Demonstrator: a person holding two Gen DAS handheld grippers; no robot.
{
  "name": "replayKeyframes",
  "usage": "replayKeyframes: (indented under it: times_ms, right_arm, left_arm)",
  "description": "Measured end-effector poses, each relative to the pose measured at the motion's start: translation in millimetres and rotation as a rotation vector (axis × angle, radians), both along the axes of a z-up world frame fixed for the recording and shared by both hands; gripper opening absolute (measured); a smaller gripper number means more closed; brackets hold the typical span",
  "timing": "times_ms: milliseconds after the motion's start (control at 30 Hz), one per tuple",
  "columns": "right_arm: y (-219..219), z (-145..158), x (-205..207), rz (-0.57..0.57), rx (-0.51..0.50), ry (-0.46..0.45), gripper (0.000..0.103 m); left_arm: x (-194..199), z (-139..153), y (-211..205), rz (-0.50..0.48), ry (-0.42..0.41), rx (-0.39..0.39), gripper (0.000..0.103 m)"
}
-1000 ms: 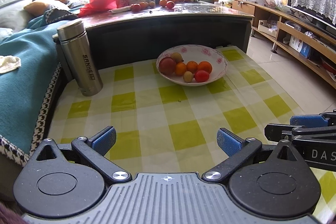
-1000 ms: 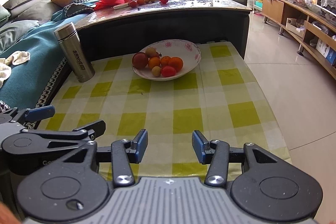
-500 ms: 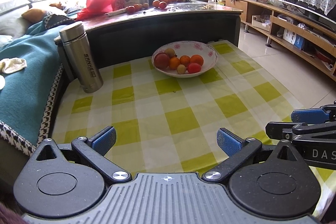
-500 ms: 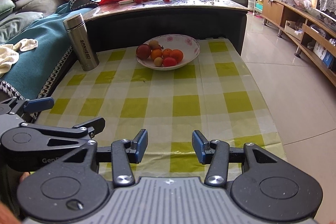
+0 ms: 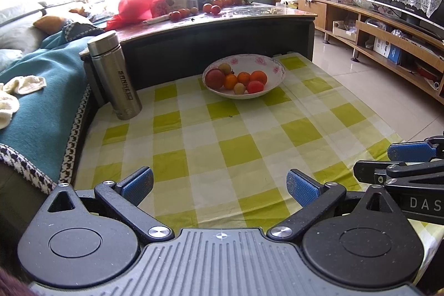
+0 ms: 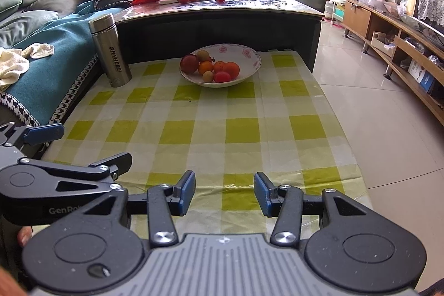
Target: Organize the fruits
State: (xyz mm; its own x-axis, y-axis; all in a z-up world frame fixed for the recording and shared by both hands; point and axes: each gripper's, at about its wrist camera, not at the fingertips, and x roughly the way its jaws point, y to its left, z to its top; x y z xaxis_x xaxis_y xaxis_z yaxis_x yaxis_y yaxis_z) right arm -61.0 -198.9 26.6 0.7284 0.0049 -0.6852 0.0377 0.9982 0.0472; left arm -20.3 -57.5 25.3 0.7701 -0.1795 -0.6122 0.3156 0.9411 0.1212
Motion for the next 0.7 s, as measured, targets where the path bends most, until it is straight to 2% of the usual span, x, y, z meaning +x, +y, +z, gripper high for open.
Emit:
replayKeyframes:
  times_ms: [700]
  right_arm:
    - [6.1,-4.5,-7.7,0.005,-0.035,0.010,0.051]
  left_arm:
    - [-10.7,-2.0,-1.7,0.017,-0.019,0.043,0.103]
